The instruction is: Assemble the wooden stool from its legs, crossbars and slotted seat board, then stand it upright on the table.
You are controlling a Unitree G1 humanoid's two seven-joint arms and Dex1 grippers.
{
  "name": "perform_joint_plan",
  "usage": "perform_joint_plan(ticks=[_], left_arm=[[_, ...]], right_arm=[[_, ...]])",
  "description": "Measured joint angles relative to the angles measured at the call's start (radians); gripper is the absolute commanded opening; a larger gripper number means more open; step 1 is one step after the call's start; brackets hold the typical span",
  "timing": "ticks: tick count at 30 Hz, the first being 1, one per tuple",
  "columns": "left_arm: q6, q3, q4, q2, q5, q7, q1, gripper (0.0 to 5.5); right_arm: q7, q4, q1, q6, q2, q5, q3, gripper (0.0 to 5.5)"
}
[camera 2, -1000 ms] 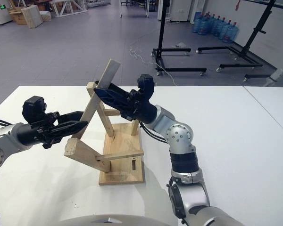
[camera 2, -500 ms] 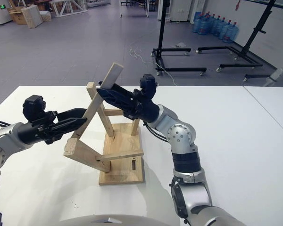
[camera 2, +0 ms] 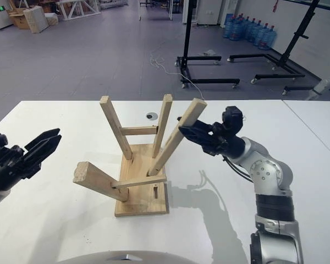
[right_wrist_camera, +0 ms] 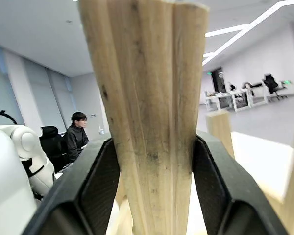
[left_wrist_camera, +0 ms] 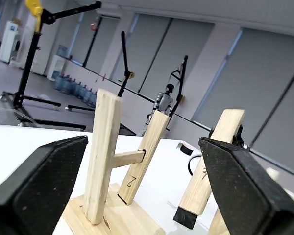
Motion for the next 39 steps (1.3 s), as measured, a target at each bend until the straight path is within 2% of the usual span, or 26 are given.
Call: perform_joint_plan(ticks=[5, 11, 17, 24, 30, 39], left_arm=[[-0.014, 0.014, -0.018, -0.017, -0.008, 0.039, 0.028, 4.15], [-0.008, 0.014, -0.025, -0.018, -0.017, 0.066, 0.043, 4.15], [0.014, -0.002, -0.073, 0.003, -0.044, 0.07, 0.054, 4.15], [0.014, -0.011, -0.115, 0.003, -0.053, 0.082, 0.078, 4.15], [0.014, -0.028, -0.114, 0.011, -0.053, 0.085, 0.071, 4.15], [0.012, -0.049, -0.112, 0.02, -0.042, 0.067, 0.071, 4.15]], right_arm=[[0.11, 0.067, 0.05, -0.013, -0.022, -0.09, 0.096, 2.06], [0.18, 0.098, 0.054, -0.125, -0.012, -0.184, 0.164, 2.05], [0.151, 0.088, 0.055, -0.195, -0.009, -0.217, 0.15, 2.05], [0.062, -0.103, 0.09, -0.174, -0.023, -0.223, 0.141, 2.05], [0.124, -0.106, 0.089, -0.242, -0.037, -0.252, 0.178, 2.04], [0.112, -0.061, 0.047, -0.355, -0.014, -0.323, 0.197, 2.04]])
